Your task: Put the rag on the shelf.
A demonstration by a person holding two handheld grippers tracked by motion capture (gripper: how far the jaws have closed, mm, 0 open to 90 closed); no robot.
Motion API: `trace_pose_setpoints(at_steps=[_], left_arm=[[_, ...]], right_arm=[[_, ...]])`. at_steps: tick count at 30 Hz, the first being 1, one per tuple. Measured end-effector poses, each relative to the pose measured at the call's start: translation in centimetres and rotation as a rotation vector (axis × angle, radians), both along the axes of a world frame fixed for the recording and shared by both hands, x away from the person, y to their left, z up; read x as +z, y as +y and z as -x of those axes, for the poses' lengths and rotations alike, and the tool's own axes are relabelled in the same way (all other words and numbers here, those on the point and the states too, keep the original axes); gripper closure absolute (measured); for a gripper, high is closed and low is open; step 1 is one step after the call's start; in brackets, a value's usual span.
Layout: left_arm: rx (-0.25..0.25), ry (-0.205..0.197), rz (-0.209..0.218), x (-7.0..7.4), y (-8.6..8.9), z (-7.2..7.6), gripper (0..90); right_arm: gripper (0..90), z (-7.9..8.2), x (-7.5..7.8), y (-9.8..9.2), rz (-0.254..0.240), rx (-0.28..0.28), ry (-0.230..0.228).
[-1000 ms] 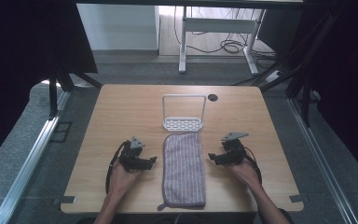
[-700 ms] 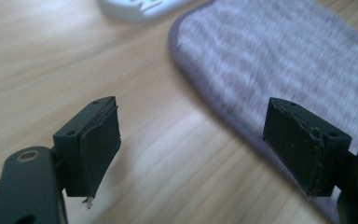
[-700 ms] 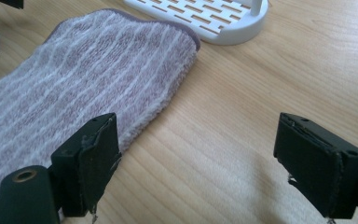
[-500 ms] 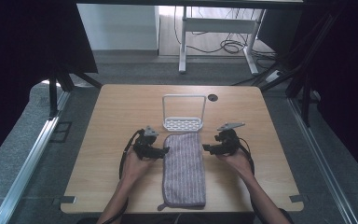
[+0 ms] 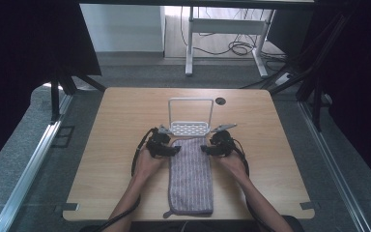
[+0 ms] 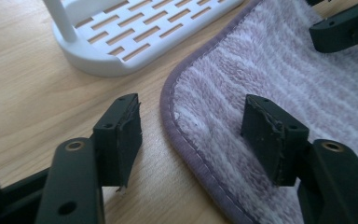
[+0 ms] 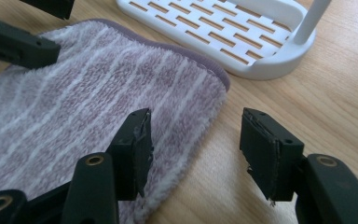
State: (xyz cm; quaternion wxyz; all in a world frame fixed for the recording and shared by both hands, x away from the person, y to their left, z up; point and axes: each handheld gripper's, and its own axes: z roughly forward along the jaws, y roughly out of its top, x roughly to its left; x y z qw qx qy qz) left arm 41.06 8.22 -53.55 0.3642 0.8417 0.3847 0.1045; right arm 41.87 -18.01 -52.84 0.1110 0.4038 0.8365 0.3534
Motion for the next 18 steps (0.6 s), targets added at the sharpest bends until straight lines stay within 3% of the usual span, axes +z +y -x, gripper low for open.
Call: trace_pose_setpoints(at_steps=[2, 6, 7, 8, 9, 10, 12, 13, 18], left_arm=[[-0.01, -0.023, -0.033, -0.4, -0.3, 0.0, 35.6], [-0.005, -0.042, -0.02, -0.6, -0.3, 0.3, 42.5], [-0.014, -0.039, -0.02, -0.5, -0.4, 0.4, 42.5], [-0.02, -0.031, -0.024, -0.4, -0.6, 0.5, 50.8], [-0.02, -0.031, -0.024, -0.4, -0.6, 0.5, 53.3], [-0.028, -0.027, -0.023, -0.3, -0.7, 0.6, 58.2], [-0.038, -0.017, -0.015, -0.3, -0.8, 0.7, 62.0], [-0.045, -0.009, -0.003, -0.3, -0.8, 0.7, 73.2], [-0.037, 0.019, 0.01, -0.1, -0.9, 0.8, 79.2]], right_arm=[[47.8, 0.0, 0.0, 0.1, -0.002, 0.003, 0.001], [58.7, 0.3, -0.3, 0.8, 0.043, 0.03, -0.023], [58.7, 0.3, -0.3, 0.8, 0.043, 0.03, -0.023], [66.8, 0.5, -0.3, 1.0, 0.04, 0.047, -0.016], [66.8, 0.5, -0.3, 1.0, 0.04, 0.047, -0.016], [74.6, 0.6, -0.2, 1.1, 0.037, 0.068, -0.016], [77.5, 0.6, -0.2, 1.2, 0.035, 0.073, -0.015], [81.7, 0.7, -0.2, 1.3, 0.035, 0.08, -0.009], [84.1, 0.9, 0.0, 1.4, 0.053, 0.087, -0.015]])
